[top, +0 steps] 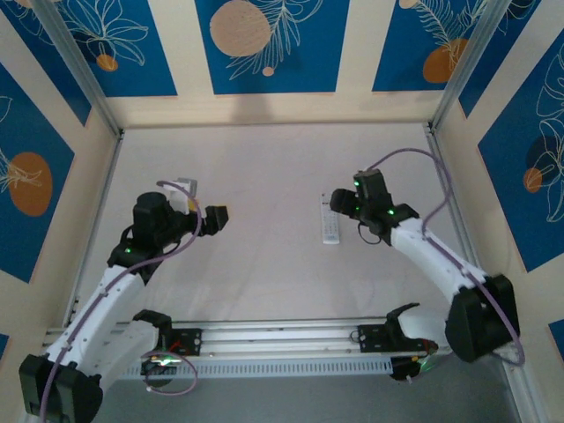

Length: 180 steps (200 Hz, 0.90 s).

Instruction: Load the batteries into the remote control

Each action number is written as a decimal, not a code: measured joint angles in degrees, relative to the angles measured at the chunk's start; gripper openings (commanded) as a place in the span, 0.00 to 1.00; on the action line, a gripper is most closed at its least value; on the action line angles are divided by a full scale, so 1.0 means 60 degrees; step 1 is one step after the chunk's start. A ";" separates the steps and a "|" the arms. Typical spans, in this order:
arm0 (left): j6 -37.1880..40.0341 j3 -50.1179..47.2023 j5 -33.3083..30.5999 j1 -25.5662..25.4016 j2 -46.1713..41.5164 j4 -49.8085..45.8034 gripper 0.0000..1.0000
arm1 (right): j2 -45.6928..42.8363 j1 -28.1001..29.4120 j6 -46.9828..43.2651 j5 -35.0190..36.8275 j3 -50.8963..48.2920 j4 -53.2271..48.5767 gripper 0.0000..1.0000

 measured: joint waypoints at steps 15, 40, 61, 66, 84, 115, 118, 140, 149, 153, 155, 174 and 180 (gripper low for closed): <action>0.0124 -0.0605 -0.0984 0.0000 -0.0098 0.0415 1.00 | -0.0739 -0.0306 -0.0208 0.0765 -0.0459 0.0361 0.76; 0.0674 -0.1650 -0.2747 0.0000 -0.0208 0.1341 1.00 | -0.0918 -0.0878 -0.0922 0.2397 -0.1585 0.1789 0.78; 0.1508 -0.2299 -0.4000 0.0000 0.0098 0.2299 1.00 | -0.0324 -0.1435 -0.1836 0.2845 -0.2885 0.3774 0.79; 0.1752 -0.2433 -0.4248 0.0000 0.0288 0.2601 1.00 | -0.0029 -0.1596 -0.1949 0.2834 -0.3107 0.4146 0.79; 0.2568 -0.2812 -0.5005 0.0000 0.1158 0.3748 1.00 | 0.1169 -0.2131 -0.2240 0.2838 -0.3501 0.5512 0.79; 0.3566 -0.3264 -0.5584 0.0193 0.3096 0.5814 1.00 | 0.2361 -0.2616 -0.2838 0.2524 -0.3683 0.7861 0.82; 0.3654 -0.3279 -0.5577 0.0237 0.3300 0.6007 1.00 | 0.2390 -0.2645 -0.2878 0.2422 -0.3712 0.8018 0.84; 0.3887 -0.3275 -0.5337 0.0637 0.4404 0.7165 1.00 | 0.2368 -0.2976 -0.3173 0.1326 -0.4113 0.9238 0.88; 0.3869 -0.3220 -0.5100 0.0838 0.4714 0.7504 1.00 | 0.2371 -0.3162 -0.3253 0.0907 -0.4222 0.9508 1.00; 0.3818 -0.3158 -0.4965 0.0962 0.4885 0.7624 1.00 | 0.2371 -0.3213 -0.3257 0.0754 -0.4251 0.9588 1.00; 0.3781 -0.3115 -0.4881 0.1016 0.4947 0.7668 1.00 | 0.2371 -0.3242 -0.3333 0.0663 -0.4262 0.9646 0.99; 0.3606 -0.2699 -0.4065 0.1552 0.5912 0.8521 1.00 | 0.2375 -0.3406 -0.3461 -0.0022 -0.4299 1.0032 0.99; 0.3534 -0.2612 -0.3847 0.1683 0.6266 0.8910 1.00 | 0.2404 -0.3442 -0.3508 -0.0324 -0.4306 1.0163 0.99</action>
